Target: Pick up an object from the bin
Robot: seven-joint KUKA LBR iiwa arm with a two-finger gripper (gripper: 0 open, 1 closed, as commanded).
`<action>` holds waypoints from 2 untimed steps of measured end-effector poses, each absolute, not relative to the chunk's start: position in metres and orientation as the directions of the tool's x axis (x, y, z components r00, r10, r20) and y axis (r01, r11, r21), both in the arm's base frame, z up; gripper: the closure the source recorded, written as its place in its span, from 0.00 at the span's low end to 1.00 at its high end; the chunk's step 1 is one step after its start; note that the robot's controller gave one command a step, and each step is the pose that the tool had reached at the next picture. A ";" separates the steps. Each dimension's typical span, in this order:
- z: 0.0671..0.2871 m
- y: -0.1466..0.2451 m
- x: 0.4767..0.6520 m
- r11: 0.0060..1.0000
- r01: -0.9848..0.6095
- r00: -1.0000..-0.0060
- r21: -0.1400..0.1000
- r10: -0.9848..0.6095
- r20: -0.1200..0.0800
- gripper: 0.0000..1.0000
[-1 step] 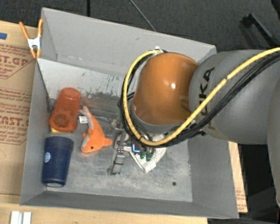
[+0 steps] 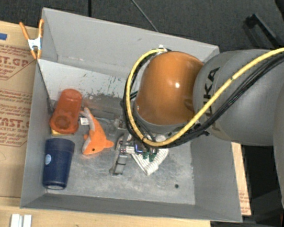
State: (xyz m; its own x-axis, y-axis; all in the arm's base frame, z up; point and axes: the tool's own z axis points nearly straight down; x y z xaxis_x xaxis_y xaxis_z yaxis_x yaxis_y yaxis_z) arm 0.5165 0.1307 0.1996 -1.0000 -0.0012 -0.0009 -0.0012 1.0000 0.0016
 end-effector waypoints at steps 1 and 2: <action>0.143 0.138 0.543 0.996 -0.086 -0.996 0.001 -0.086 -0.007 0.00; 0.142 0.146 0.572 0.984 -0.176 -0.984 0.000 -0.176 0.002 0.00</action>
Offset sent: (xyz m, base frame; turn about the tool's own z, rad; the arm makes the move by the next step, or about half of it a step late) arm 0.0642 0.0163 -0.0448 -0.1912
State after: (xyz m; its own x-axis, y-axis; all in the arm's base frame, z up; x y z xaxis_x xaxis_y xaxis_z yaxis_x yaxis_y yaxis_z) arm 0.5719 0.1456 0.1422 -0.9844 -0.1757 0.0021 -0.1757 0.9844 0.0001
